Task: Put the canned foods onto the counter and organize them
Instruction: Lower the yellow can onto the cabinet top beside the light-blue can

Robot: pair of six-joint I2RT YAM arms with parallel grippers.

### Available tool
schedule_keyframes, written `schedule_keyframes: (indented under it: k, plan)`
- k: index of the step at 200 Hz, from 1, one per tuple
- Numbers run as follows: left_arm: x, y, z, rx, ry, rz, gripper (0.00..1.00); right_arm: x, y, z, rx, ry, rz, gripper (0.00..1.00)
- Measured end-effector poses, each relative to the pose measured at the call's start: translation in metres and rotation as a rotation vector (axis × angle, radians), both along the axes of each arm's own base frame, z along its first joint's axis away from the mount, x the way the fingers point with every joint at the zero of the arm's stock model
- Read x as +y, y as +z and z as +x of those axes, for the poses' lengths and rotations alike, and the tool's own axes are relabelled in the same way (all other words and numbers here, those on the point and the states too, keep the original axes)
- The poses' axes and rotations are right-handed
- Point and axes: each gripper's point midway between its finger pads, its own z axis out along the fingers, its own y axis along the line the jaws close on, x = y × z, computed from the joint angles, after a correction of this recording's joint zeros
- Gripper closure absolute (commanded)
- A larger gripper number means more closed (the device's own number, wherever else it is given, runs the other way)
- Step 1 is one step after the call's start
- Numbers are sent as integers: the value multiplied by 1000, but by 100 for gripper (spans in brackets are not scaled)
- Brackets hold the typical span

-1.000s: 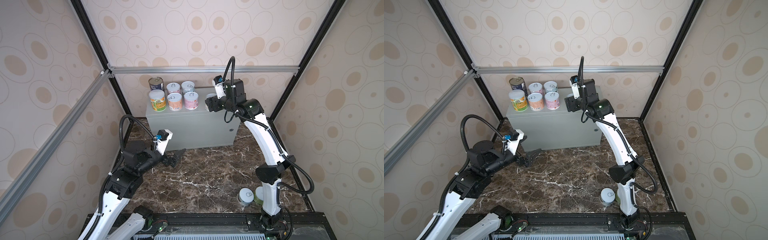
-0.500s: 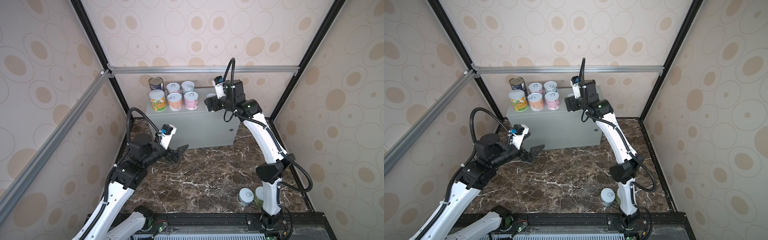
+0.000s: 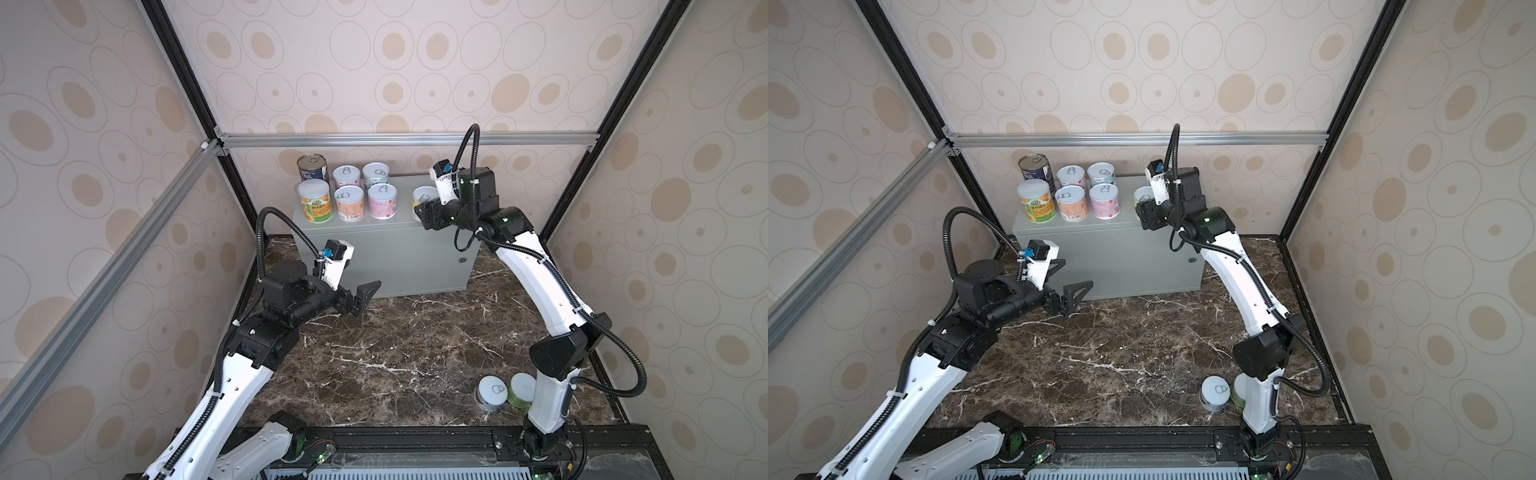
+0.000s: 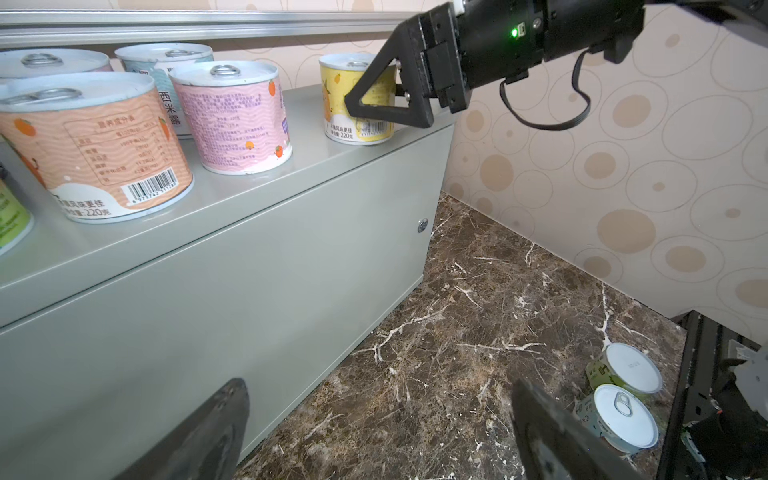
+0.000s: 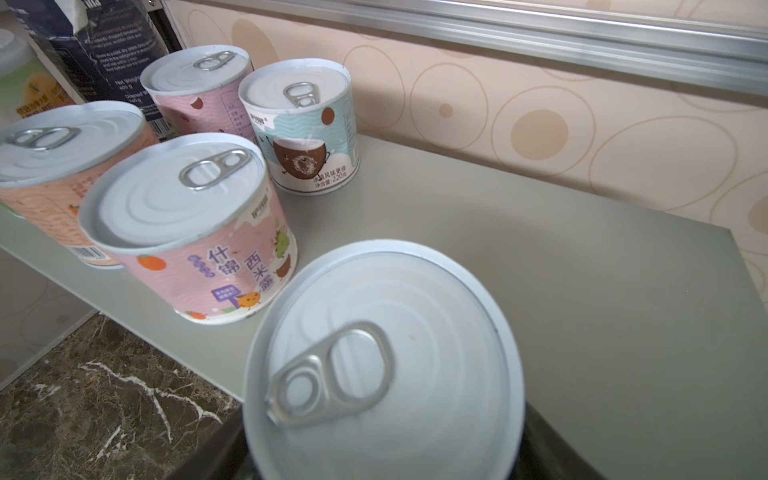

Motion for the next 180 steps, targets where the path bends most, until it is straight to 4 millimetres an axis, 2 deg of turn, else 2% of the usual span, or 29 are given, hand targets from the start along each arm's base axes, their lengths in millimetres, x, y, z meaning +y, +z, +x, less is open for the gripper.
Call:
schedule_keyframes:
  k: [29,103,143,180]
  plan:
    - [1,1,-1,3,5,-6,2,2,0,6,-2,12,10,31]
    - [11,18,-8,-49,42,-13,2,29,0,54,-79,37,62,33]
    - [15,20,-10,-60,56,-4,2,37,0,69,-103,50,86,20]
    - [16,18,-9,-54,60,1,2,36,-9,69,-80,49,80,17]
